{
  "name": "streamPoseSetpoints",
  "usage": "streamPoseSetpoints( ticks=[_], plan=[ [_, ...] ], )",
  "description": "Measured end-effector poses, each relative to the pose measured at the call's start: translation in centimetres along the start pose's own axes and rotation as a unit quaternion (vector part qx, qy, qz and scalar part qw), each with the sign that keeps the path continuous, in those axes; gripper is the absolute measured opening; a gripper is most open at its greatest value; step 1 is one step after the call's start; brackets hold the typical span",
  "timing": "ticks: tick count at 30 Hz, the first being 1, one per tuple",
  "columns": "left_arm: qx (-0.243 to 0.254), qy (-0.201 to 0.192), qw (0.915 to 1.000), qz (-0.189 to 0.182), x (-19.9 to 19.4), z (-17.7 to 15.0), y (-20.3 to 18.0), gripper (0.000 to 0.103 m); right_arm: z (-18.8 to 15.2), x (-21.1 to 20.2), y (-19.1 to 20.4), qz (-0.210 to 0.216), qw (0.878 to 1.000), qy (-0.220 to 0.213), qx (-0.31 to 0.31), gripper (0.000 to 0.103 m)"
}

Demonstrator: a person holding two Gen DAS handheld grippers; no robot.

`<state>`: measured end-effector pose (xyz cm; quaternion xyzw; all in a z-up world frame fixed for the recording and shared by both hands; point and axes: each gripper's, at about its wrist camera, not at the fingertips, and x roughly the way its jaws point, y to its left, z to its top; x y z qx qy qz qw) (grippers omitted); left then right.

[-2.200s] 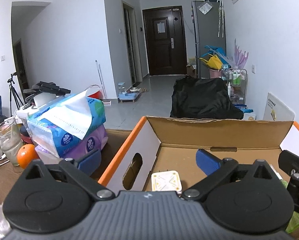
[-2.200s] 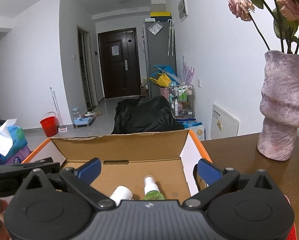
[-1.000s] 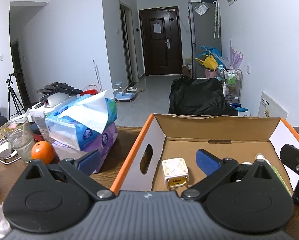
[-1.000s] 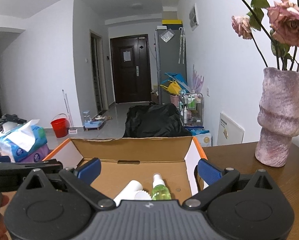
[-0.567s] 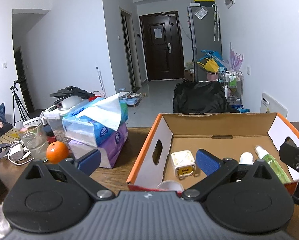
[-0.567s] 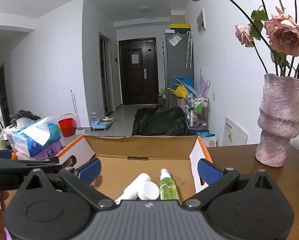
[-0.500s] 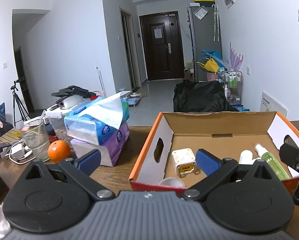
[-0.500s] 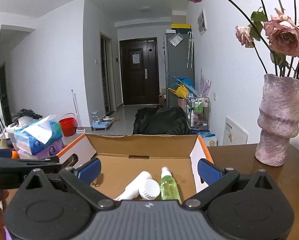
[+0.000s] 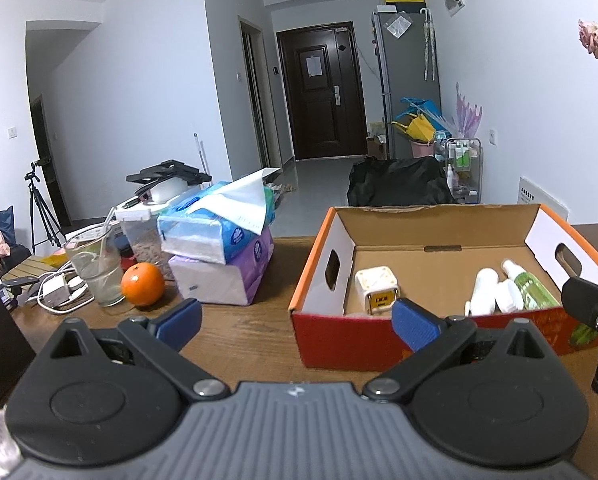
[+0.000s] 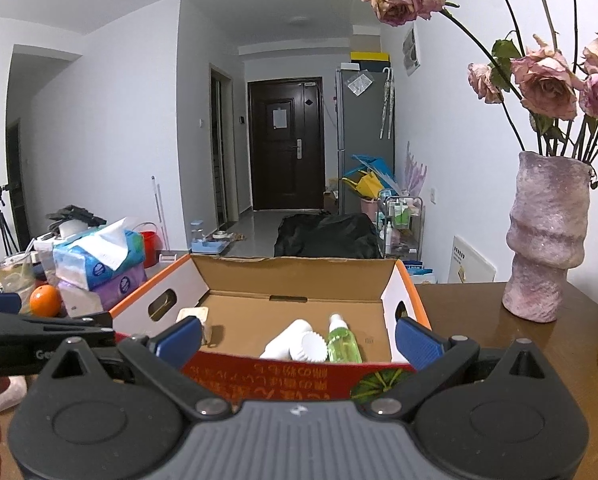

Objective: Organize rigid objects
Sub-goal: 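Withdraw both tools from the box toward the purple cap and lint brush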

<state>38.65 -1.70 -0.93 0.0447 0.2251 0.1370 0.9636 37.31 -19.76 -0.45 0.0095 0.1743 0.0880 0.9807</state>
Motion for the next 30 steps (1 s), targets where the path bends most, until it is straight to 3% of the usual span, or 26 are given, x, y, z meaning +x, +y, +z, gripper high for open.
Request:
streamPoseSetpoints(
  ticks=[30],
  plan=[
    [0.015,0.015,0.9997,-0.01,-7.0,-5.3,2.7,0.103,-4.8,-7.7,1.2,-0.01,1.0,0.019,-0.011,0.103]
  ],
)
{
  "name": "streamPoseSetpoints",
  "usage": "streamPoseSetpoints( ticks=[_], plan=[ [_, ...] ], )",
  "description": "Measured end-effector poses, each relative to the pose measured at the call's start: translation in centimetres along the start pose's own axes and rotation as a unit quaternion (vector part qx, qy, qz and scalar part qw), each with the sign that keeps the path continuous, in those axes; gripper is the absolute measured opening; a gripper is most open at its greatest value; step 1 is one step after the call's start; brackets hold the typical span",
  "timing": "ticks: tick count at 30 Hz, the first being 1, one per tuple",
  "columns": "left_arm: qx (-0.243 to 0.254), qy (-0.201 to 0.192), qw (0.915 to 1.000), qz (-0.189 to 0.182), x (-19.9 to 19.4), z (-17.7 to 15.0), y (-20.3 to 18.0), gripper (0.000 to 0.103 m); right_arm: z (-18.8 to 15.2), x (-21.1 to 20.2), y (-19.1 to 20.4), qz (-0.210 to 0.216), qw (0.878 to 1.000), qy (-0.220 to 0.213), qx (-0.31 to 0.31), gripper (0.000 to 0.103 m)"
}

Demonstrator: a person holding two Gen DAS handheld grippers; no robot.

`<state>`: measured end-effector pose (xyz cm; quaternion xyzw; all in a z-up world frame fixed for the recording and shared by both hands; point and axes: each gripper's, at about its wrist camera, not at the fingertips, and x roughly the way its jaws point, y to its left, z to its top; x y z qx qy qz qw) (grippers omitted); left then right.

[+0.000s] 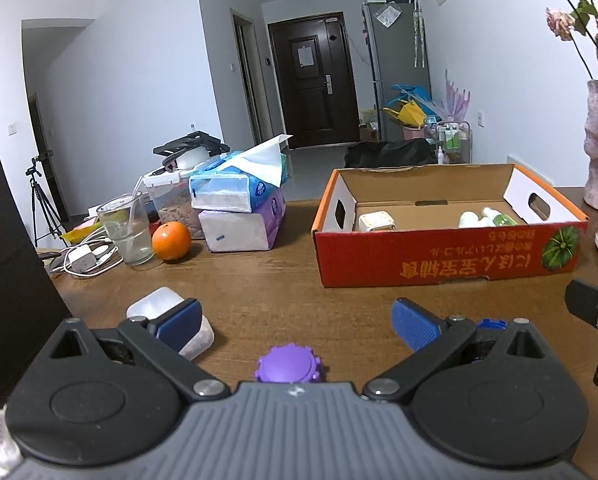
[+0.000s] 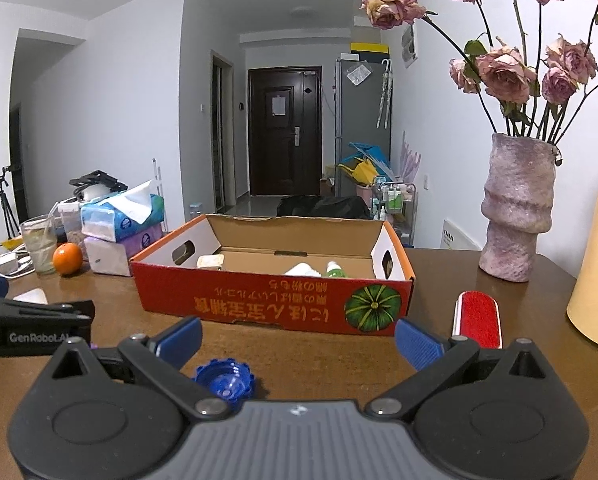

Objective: Organize rigid objects
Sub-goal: 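Withdraw both tools from the box toward the purple cap and lint brush, then close the left tool on the purple gear cap and lift it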

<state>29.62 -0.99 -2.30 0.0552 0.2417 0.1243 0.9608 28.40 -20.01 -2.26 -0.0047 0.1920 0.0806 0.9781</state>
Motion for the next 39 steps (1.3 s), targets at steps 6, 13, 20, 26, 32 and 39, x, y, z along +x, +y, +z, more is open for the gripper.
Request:
streamPoseSetpoints(
  ticks=[6,13,20,26,32,39],
  plan=[
    [0.002,0.003,1.0,-0.005,-1.1,-1.0,0.3,0.103,-0.7,-1.2,-0.1,-0.002,1.0,0.001,0.004,0.103],
    [0.004,0.007,0.9999,-0.011,-2.0,-2.1,0.7,0.103,-1.9,-2.3,-0.3,-0.011,1.0,0.006,0.002,0.103],
    [0.004,0.01,0.9998,-0.015,-2.1,-2.7,1.0,0.103,-2.7,-3.0,-1.1,-0.042,0.999,0.01,0.005,0.103],
    [0.005,0.027,0.9994,-0.023,-1.1,-3.2,0.9,0.103,-3.3,-2.8,-2.5,-0.062,0.998,0.021,0.014,0.103],
    [0.005,0.052,0.9982,-0.03,0.5,-3.7,0.9,0.103,-3.7,-2.6,-4.1,-0.079,0.996,0.029,0.025,0.103],
    [-0.001,0.077,0.9963,-0.038,2.5,-4.1,1.2,0.103,-4.1,-2.1,-5.4,-0.093,0.994,0.038,0.033,0.103]
  ],
)
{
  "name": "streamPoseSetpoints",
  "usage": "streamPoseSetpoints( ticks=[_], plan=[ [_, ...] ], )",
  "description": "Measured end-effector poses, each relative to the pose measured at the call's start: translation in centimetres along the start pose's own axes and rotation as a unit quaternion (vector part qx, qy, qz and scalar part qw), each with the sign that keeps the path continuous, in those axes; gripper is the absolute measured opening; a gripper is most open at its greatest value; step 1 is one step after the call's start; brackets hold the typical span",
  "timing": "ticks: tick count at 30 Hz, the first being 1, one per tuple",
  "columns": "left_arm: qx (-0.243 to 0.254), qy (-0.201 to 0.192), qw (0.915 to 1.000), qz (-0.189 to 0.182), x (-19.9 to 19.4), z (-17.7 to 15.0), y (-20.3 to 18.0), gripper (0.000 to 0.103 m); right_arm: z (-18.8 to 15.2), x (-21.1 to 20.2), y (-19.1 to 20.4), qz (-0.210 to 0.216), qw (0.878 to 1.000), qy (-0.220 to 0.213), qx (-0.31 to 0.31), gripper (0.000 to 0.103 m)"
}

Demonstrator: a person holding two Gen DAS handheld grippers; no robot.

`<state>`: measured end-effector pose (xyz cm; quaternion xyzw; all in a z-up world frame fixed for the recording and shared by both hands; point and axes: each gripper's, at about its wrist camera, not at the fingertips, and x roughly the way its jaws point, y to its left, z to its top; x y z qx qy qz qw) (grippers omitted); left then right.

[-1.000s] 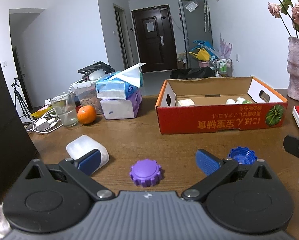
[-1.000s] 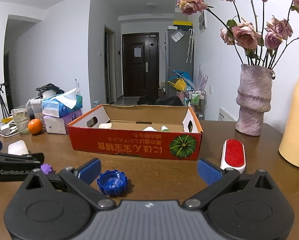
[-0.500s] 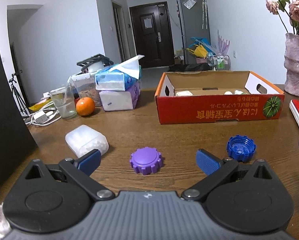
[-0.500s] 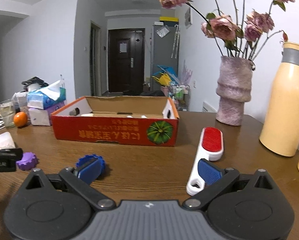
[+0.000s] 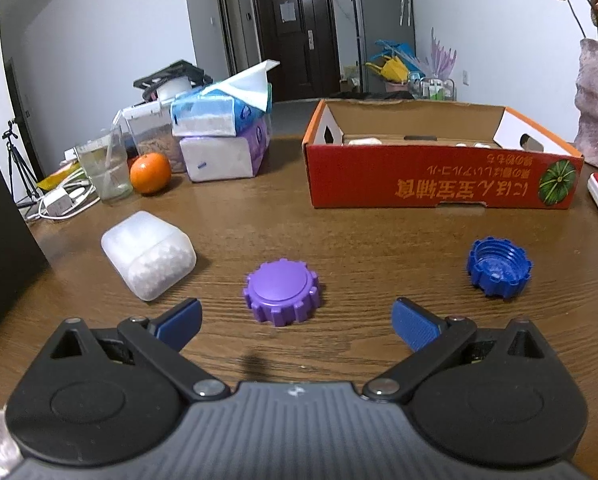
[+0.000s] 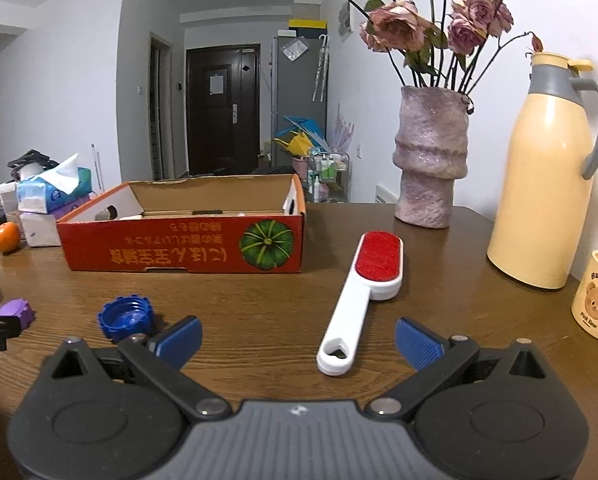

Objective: Organize rigid objects
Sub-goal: 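Close the left tool on the purple gear cap and lift it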

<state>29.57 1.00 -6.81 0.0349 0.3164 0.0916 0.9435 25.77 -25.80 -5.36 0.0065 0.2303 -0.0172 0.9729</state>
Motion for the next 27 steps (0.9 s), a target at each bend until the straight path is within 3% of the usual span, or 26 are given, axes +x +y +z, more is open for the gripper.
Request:
streamPoseSetpoints(
  ticks=[9,11,15,20,27],
  plan=[
    [-0.016,0.023,0.9994,-0.019,2.1,0.3,0.9,0.097,-0.2,1.1,-1.0,-0.005,1.0,0.018,0.009,0.103],
    [-0.017,0.025,0.9994,-0.019,2.4,0.4,1.0,0.087,-0.3,1.3,-1.2,-0.007,1.0,0.023,0.01,0.103],
    [-0.021,0.033,0.999,-0.022,3.1,0.6,1.2,0.081,-0.4,1.7,-1.8,-0.013,0.999,0.03,0.013,0.103],
    [-0.021,0.042,0.9983,-0.034,3.6,0.6,1.3,0.062,-0.5,2.4,-2.3,-0.018,0.999,0.039,0.021,0.103],
    [-0.021,0.041,0.9978,-0.047,3.9,0.7,1.4,0.049,-0.6,3.2,-2.5,-0.017,0.998,0.051,0.021,0.103]
  ],
)
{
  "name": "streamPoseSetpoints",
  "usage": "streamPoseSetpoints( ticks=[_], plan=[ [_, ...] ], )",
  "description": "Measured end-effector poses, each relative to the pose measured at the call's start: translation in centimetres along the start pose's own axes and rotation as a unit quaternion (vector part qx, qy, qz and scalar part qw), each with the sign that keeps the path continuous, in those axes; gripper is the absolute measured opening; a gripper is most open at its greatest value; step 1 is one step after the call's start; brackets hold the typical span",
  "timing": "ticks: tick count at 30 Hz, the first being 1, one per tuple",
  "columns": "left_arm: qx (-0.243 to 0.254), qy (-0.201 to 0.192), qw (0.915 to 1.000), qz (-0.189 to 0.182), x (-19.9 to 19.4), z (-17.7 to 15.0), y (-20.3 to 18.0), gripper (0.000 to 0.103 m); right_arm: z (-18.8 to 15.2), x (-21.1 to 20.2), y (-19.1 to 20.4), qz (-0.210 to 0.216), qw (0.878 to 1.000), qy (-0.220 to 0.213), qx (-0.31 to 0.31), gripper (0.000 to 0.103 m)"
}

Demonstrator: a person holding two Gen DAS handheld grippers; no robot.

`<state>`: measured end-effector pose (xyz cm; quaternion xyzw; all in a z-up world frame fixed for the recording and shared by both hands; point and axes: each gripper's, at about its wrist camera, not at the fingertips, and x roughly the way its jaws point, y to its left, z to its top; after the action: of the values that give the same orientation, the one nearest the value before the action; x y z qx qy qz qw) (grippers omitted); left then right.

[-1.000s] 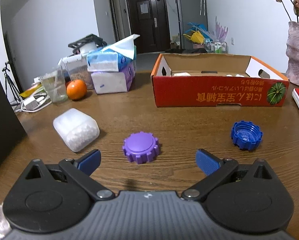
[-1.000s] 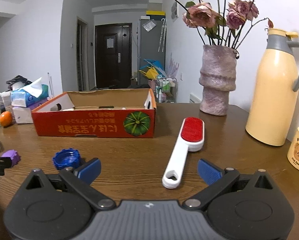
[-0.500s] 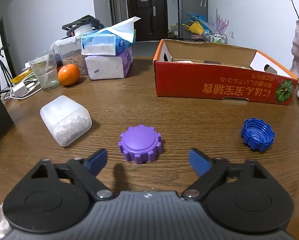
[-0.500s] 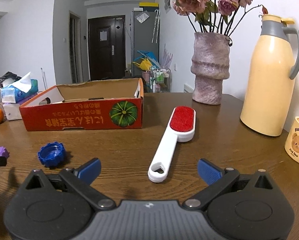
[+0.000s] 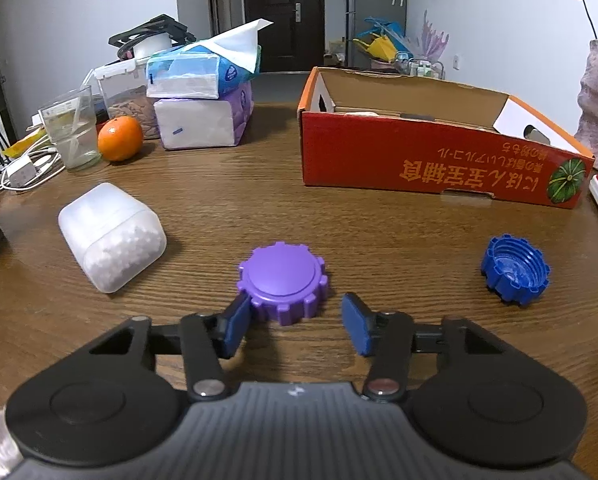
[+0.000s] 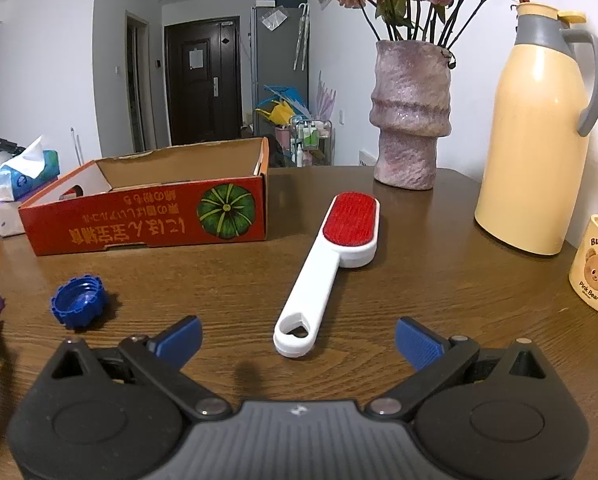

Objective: Organize rigid objects
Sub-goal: 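Close the left tool on the purple gear cap and lift it, then close the right tool on the red lint brush head while the left tool holds the purple cap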

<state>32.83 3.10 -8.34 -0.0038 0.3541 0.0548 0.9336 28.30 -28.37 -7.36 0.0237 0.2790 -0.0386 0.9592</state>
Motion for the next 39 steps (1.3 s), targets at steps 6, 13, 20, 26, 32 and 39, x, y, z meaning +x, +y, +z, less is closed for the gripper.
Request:
streamPoseSetpoints(
  ticks=[6,13,20,26,32,39],
  plan=[
    [0.006,-0.003,1.0,-0.008,0.0,0.1,-0.2,0.032,0.1,1.0,0.0,0.001,1.0,0.011,0.002,0.103],
    [0.01,-0.004,0.9999,0.002,0.1,0.2,-0.3,0.044,0.5,2.2,-0.4,-0.001,1.0,0.014,0.01,0.103],
    [-0.002,-0.015,0.9998,0.012,0.5,0.9,0.0,0.075,1.1,3.5,-0.6,-0.005,1.0,0.015,0.016,0.103],
    [-0.01,-0.015,0.9998,0.009,1.6,1.7,0.2,0.072,1.8,4.8,-0.9,-0.011,0.999,0.017,0.027,0.103],
    [-0.016,-0.006,0.9998,-0.011,2.4,2.1,0.5,0.055,2.3,5.9,-1.1,-0.015,0.999,0.02,0.035,0.103],
    [-0.006,-0.015,0.9998,-0.008,2.2,2.1,0.1,0.055,3.0,7.1,-1.2,-0.021,0.999,0.023,0.038,0.103]
  ],
)
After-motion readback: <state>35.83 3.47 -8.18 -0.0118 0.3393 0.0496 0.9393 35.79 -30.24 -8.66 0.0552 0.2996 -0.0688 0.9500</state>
